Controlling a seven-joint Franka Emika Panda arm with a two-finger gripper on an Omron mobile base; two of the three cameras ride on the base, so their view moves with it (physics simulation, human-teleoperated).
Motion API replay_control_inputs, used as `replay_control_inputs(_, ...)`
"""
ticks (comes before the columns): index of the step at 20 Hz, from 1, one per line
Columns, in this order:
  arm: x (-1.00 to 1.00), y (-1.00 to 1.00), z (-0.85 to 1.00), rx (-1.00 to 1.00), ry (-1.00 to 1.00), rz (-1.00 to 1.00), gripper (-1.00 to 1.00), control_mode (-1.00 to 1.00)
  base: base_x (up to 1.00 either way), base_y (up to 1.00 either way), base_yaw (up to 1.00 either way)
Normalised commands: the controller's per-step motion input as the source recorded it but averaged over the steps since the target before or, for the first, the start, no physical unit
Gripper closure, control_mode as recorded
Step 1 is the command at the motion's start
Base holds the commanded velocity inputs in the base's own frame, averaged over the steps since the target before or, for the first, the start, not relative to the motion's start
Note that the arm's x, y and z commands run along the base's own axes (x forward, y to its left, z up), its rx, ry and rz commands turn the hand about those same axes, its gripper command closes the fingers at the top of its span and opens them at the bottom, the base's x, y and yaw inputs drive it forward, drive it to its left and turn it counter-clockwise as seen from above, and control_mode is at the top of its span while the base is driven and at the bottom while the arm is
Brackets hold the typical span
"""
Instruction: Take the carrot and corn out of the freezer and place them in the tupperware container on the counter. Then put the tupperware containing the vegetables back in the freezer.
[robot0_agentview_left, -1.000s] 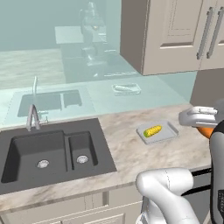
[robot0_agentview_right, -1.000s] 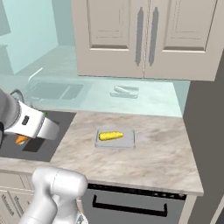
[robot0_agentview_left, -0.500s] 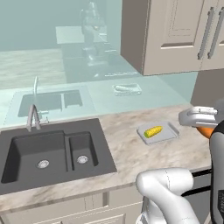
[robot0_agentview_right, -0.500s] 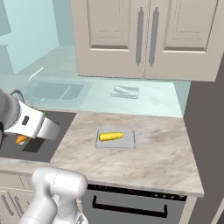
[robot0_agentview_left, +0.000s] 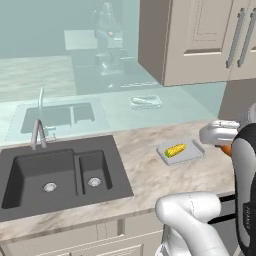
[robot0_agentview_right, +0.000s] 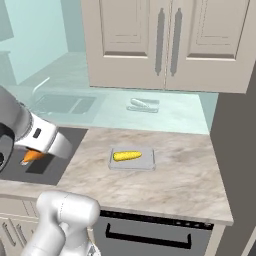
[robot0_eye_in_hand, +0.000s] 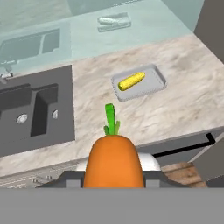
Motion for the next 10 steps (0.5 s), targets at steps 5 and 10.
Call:
replay_control_inputs(5,0.25,0.00,-0.27,0.00,0.23,0.00,1.00,-1.00,0.00,0.00,0.00)
replay_control_inputs(10,0.31,0.00,-0.51,0.00,0.14,0.00,1.00,-1.00,0.00,0.00,0.00)
